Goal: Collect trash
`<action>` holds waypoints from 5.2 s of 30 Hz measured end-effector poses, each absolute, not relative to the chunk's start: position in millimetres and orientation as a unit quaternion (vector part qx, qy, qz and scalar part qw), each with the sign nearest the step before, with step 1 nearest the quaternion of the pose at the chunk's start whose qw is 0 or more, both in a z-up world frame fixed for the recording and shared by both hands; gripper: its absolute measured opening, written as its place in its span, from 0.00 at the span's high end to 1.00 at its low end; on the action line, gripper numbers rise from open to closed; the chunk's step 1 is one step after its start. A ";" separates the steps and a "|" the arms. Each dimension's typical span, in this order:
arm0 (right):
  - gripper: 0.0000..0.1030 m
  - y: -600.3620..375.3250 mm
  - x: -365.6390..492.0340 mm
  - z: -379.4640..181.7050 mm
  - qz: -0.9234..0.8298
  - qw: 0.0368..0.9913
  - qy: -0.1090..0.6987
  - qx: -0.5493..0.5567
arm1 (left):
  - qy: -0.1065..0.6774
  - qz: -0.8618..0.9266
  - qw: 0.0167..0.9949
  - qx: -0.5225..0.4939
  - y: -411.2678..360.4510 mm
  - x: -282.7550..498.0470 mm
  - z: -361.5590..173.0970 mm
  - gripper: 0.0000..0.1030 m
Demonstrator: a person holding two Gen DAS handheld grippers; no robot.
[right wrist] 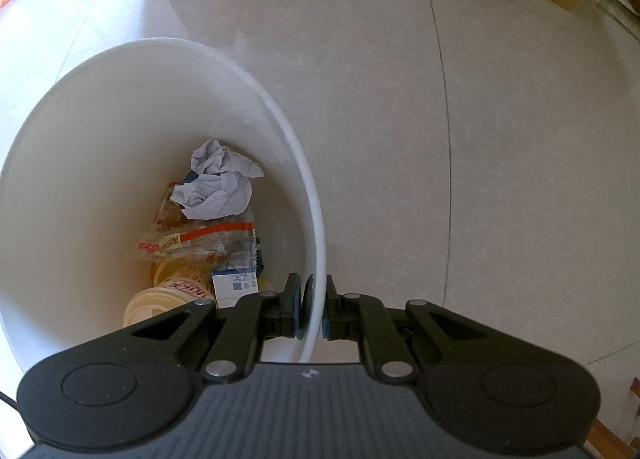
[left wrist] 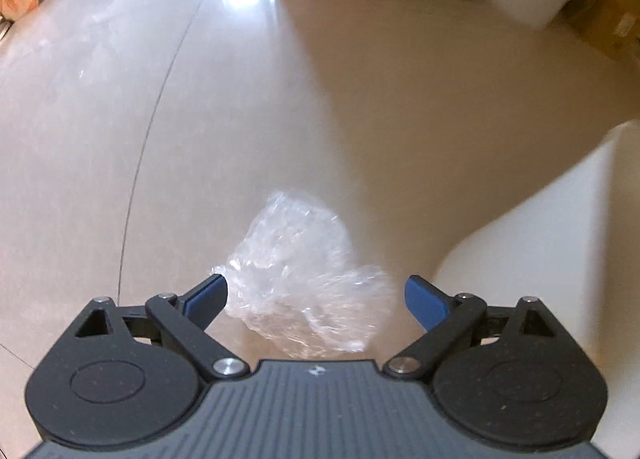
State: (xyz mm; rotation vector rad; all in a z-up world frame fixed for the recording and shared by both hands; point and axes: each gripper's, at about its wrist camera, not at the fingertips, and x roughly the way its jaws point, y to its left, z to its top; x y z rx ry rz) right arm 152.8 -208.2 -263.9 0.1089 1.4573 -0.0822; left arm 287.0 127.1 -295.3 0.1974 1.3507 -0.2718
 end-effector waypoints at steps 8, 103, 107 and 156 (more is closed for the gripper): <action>0.88 -202.7 150.4 -264.1 -0.042 0.747 0.663 0.040 | 0.657 -0.092 0.746 0.061 125.2 287.6 -360.9 0.08; 0.89 -215.6 157.6 -270.4 -0.036 0.730 0.680 0.066 | 0.623 -0.325 0.688 0.181 2.9 235.0 -107.0 0.31; 0.89 -216.2 158.7 -269.6 -0.036 0.729 0.680 0.066 | 0.623 -0.319 0.693 0.173 5.9 237.1 -106.0 0.24; 0.88 -207.0 155.5 -265.4 -0.026 0.735 0.676 0.049 | 0.640 -0.100 0.754 0.107 73.7 212.7 -176.9 0.15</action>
